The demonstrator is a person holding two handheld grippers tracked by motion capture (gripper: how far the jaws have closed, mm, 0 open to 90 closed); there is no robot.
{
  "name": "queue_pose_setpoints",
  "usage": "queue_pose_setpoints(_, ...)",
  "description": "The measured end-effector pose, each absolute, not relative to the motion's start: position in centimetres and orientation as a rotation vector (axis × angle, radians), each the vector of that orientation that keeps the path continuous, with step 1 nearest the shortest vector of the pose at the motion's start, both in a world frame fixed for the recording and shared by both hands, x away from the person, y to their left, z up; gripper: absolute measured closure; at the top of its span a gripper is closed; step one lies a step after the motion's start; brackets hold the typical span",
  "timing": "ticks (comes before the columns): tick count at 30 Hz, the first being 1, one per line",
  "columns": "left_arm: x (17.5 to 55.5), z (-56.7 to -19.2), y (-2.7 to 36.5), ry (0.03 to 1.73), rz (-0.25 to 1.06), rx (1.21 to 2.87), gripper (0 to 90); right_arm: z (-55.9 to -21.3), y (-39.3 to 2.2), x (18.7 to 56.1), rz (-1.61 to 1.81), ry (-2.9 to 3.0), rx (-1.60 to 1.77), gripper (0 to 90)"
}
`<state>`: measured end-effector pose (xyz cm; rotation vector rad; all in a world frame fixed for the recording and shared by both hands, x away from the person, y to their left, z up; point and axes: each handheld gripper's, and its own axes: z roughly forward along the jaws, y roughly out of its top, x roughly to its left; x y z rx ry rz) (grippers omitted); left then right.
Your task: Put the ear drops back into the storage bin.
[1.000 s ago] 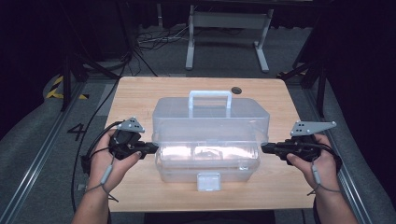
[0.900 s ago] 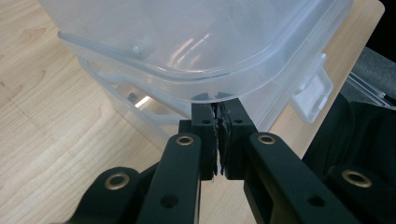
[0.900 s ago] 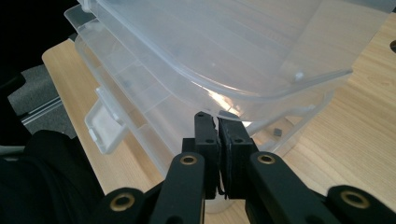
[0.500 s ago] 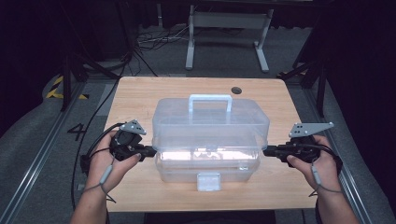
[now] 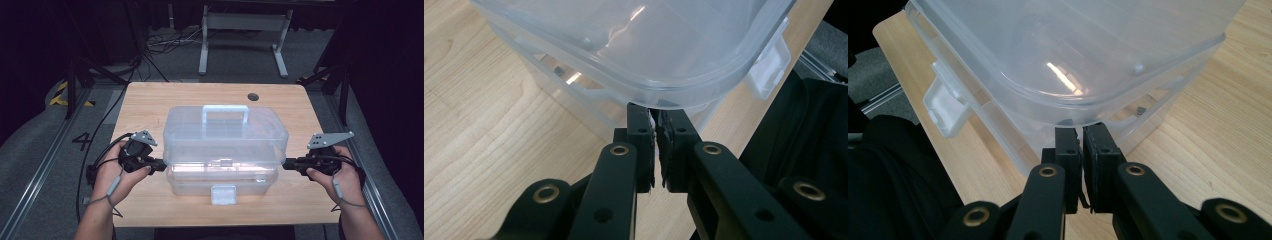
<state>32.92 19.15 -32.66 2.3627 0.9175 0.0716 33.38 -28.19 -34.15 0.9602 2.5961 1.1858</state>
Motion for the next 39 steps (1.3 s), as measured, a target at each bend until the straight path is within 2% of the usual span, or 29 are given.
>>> queue_pose_setpoints(39, 33.2, -34.4, 18.1, 0.927, -0.042, 2.546, 84.5, -35.7, -27.2, 33.6, 0.936, 2.784, 0.914, 84.9)
